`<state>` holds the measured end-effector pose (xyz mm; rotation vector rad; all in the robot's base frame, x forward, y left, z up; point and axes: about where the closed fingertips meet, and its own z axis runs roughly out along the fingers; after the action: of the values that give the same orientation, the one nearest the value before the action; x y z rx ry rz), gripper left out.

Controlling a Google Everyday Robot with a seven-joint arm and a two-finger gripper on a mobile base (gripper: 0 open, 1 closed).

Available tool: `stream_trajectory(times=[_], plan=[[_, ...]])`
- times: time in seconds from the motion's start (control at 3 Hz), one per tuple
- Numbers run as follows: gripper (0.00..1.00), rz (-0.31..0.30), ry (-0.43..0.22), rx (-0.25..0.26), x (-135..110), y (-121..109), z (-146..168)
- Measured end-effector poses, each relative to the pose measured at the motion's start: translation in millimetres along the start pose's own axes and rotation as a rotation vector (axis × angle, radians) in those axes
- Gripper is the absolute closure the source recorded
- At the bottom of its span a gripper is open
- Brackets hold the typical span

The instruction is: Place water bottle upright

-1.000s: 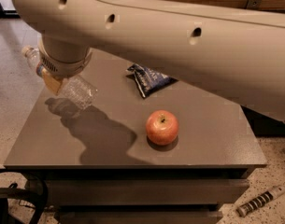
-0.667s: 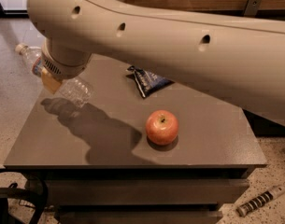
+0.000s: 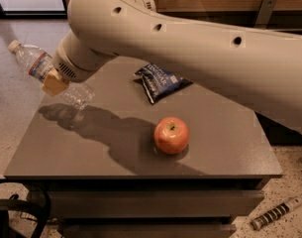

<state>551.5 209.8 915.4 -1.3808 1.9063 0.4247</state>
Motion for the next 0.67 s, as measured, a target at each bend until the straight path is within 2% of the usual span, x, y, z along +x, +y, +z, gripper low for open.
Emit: stream_trajectory(times=[0.33,0.67], plan=[[1.00,-0.054,-0.070,-0.085,5.1,-5.1,1.7],[1.00,-0.137,-0.071,-0.078,3.8,-3.3,1.4]])
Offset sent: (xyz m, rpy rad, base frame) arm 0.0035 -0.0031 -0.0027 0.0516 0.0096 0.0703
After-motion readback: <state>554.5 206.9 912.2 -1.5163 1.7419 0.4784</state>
